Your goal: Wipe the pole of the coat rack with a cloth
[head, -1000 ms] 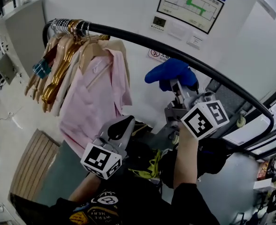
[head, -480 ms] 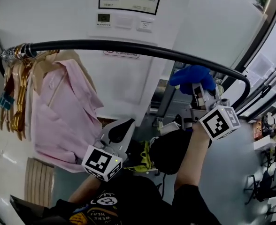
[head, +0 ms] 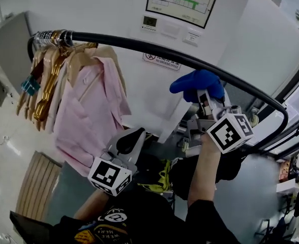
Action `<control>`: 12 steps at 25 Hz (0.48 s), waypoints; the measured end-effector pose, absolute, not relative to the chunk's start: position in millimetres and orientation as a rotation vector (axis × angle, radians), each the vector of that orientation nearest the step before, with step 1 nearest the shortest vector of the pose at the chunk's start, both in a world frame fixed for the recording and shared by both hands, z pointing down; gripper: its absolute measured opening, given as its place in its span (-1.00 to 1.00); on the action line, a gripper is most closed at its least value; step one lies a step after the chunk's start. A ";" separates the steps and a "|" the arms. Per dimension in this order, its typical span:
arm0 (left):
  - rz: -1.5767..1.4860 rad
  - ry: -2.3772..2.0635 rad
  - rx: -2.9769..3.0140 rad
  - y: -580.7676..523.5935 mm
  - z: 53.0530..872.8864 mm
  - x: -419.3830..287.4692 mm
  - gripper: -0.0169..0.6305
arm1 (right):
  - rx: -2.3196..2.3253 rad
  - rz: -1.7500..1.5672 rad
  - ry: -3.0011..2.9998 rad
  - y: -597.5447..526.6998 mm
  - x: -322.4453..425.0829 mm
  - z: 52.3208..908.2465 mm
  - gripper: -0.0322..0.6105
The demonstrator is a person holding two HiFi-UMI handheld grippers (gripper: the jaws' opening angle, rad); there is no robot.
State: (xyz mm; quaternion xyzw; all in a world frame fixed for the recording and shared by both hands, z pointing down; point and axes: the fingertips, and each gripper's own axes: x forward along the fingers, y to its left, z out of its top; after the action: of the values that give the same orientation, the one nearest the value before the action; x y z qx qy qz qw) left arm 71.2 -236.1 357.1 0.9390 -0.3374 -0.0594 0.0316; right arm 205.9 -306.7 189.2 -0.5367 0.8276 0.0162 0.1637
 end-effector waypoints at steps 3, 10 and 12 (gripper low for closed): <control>-0.197 -1.196 2.829 -238.6 356.5 30.0 -0.94 | -1.386 0.019 2.470 -330.9 145.9 189.9 -0.68; -0.241 -1.599 2.639 -236.1 356.8 -68.4 -0.94 | -1.102 -0.025 2.646 -392.6 13.0 194.7 -0.68; -0.256 -1.669 2.597 -232.6 357.3 -85.1 -0.94 | -1.059 -0.035 2.674 -403.9 -15.7 196.5 -0.68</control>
State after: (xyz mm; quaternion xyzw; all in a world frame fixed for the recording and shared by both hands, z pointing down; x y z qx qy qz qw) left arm -85.1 -232.6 357.3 0.8383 -0.5385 -0.0827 0.0219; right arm -15.7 -403.9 196.5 -0.3651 0.9214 -0.0121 0.1323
